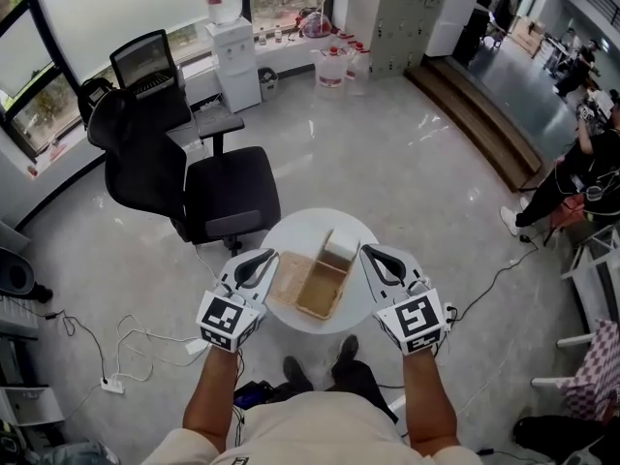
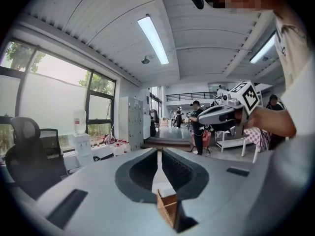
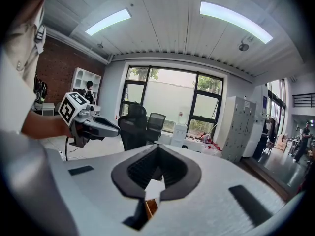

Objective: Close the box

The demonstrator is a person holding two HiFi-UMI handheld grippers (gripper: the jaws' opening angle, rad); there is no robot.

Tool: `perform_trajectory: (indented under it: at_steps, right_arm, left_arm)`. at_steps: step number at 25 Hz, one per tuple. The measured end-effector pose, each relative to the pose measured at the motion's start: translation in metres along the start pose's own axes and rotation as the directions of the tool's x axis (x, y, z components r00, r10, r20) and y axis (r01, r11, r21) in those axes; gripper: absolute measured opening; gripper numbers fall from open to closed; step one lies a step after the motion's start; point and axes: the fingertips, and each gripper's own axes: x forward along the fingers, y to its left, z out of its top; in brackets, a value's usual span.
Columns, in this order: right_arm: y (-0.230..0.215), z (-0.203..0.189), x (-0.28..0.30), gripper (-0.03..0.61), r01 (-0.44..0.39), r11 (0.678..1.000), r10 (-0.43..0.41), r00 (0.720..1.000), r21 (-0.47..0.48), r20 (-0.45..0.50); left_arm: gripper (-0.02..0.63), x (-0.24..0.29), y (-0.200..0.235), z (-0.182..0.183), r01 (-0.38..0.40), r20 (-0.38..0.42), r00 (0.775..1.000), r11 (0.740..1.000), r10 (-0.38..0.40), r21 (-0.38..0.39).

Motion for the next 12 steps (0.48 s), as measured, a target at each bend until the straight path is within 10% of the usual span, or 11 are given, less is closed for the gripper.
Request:
perform_trajectory:
  at_steps: [12]
  right_arm:
    - [-0.017,0.001,0.044,-0.006,-0.122,0.992,0.123,0.992,-0.015,0.016]
  left_arm:
    - [0.029,0.002,0.024,-0.007,-0.128,-0.037,0.991,0.991,0.127,-0.036]
